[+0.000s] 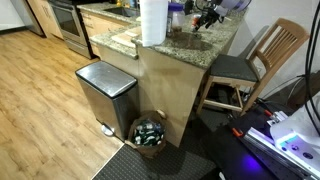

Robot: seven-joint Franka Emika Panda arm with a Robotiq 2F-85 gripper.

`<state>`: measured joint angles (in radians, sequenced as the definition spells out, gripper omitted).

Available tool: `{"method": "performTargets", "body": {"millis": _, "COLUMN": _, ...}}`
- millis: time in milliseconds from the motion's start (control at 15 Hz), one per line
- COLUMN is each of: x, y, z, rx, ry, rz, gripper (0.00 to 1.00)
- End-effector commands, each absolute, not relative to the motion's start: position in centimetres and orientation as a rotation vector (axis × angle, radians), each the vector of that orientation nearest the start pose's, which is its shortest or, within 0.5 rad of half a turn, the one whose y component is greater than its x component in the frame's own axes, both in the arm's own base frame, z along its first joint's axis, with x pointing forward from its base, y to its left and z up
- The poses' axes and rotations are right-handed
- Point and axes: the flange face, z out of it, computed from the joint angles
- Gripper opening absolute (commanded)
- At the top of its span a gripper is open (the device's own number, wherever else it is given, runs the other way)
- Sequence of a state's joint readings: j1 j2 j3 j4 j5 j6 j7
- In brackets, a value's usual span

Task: Take the bottle on the tissue roll and put it on the table, then take the object and put it on the bottle

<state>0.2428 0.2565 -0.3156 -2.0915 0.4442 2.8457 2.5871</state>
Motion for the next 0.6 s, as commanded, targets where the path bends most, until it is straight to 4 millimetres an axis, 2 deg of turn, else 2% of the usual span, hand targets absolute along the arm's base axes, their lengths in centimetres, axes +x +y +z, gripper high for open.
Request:
{"method": "performTargets", "body": {"millis": 0, "x": 61.4, "y": -6.0, "z": 35.5, "rx": -0.147, "ry": 2.624, "rz": 0.01, "gripper": 1.0}}
{"method": "performTargets", "body": {"millis": 67, "x": 61.5, "y": -5.8, "z": 35.1, "rx": -0.138, "ry": 2.639, "rz": 0.03, "gripper": 1.0}}
{"method": "performTargets", "body": {"millis": 333, "x": 62.0, "y": -7.4, "z": 32.7, "rx": -0.121, "ry": 2.669, "rz": -0.013, "gripper": 1.0}}
{"method": "performTargets", "body": {"millis": 400, "x": 61.3, "y": -6.5, "z": 33.5, "rx": -0.137, "ry": 2.661, "rz": 0.001, "gripper": 1.0}}
{"method": "performTargets", "body": {"millis": 533, "x": 61.4, "y": -6.9, "z": 32.6, "rx": -0.132, "ry": 2.676, "rz": -0.009, "gripper": 1.0}}
